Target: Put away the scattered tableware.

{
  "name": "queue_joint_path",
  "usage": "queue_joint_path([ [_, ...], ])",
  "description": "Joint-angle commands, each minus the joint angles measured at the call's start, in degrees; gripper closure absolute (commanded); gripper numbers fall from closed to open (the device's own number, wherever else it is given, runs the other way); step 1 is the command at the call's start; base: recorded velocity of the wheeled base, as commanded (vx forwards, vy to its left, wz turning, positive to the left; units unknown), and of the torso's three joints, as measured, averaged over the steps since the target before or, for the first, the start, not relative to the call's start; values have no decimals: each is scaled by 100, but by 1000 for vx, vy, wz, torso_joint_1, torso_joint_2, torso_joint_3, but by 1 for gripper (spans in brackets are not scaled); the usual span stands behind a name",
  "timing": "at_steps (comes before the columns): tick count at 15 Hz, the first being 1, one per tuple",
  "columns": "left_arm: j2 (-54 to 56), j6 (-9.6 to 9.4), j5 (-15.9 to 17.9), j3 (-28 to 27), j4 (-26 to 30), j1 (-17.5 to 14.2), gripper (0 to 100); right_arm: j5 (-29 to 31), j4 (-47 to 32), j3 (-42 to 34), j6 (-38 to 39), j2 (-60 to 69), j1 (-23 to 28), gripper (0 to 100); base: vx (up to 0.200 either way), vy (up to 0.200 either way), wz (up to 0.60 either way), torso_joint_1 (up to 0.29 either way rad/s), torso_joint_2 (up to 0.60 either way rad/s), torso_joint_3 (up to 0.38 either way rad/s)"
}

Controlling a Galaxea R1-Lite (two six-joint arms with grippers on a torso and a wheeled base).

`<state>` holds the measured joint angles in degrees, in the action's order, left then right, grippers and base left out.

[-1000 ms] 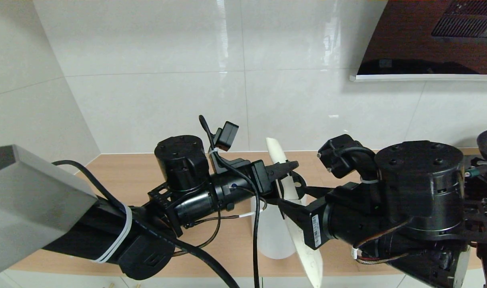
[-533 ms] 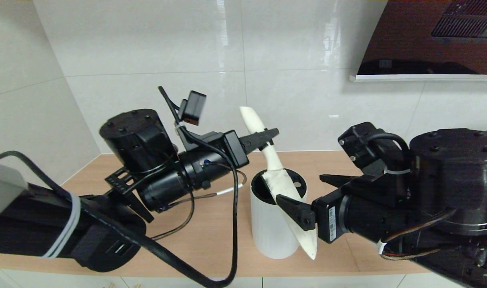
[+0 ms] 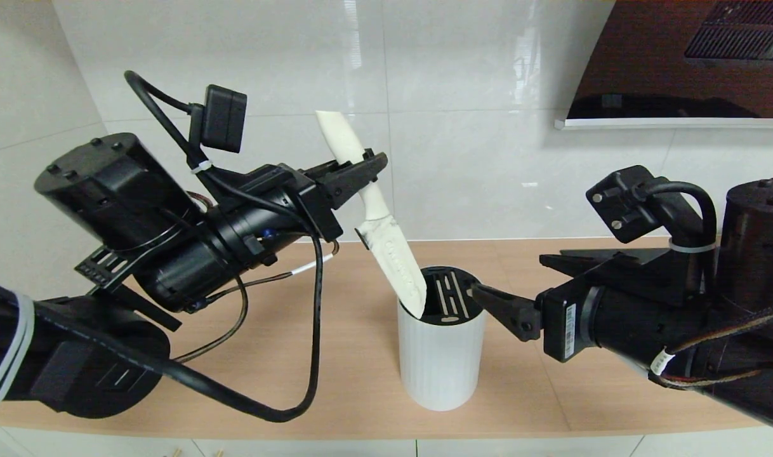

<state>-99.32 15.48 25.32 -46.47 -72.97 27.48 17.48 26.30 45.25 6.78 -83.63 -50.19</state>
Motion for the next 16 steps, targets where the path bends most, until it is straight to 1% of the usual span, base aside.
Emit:
queue_joint_path([
  [1, -97, -89, 26, -2, -138, -6, 100, 1, 7, -16, -1, 13, 0, 0, 0, 0, 0, 0, 0, 0],
  [2, -395, -406, 201, -55, -639, 3, 100, 1, 7, -16, -1, 13, 0, 0, 0, 0, 0, 0, 0, 0],
  [3, -633, -625, 465, -178, -920, 12, 100, 1, 7, -16, -1, -13, 0, 0, 0, 0, 0, 0, 0, 0],
  [4, -773, -661, 571, -213, -1167, 47, 100, 1, 7, -16, -1, -31, 0, 0, 0, 0, 0, 0, 0, 0],
  [5, -896, -661, 606, -231, -1430, 117, 100, 1, 7, -16, -1, -48, 0, 0, 0, 0, 0, 0, 0, 0],
  [10, -1116, -713, 606, -248, -1413, 153, 100, 10, 25, -16, -1, -48, 9, 0, 0, 0, 0, 0, 0, 0],
  [11, -1151, -775, 606, -248, -1395, 153, 100, 1, 25, -16, -1, -57, 9, 0, 0, 0, 0, 0, 0, 0],
  [12, -1204, -889, 606, -240, -1342, 153, 100, 10, 25, -16, -1, -57, 9, 0, 0, 0, 0, 0, 0, 0],
  [13, -1274, -1065, 606, -240, -1298, 153, 100, 10, 25, -16, 8, -57, 18, 0, 0, 0, 0, 0, 0, 0],
  [14, -1318, -1135, 606, -231, -1298, 153, 100, 10, 25, -16, 8, -57, 27, 0, 0, 0, 0, 0, 0, 0],
  [16, -1301, -1144, 614, -213, -1290, 153, 100, 10, 25, -16, 8, -57, 27, 0, 0, 0, 0, 0, 0, 0],
])
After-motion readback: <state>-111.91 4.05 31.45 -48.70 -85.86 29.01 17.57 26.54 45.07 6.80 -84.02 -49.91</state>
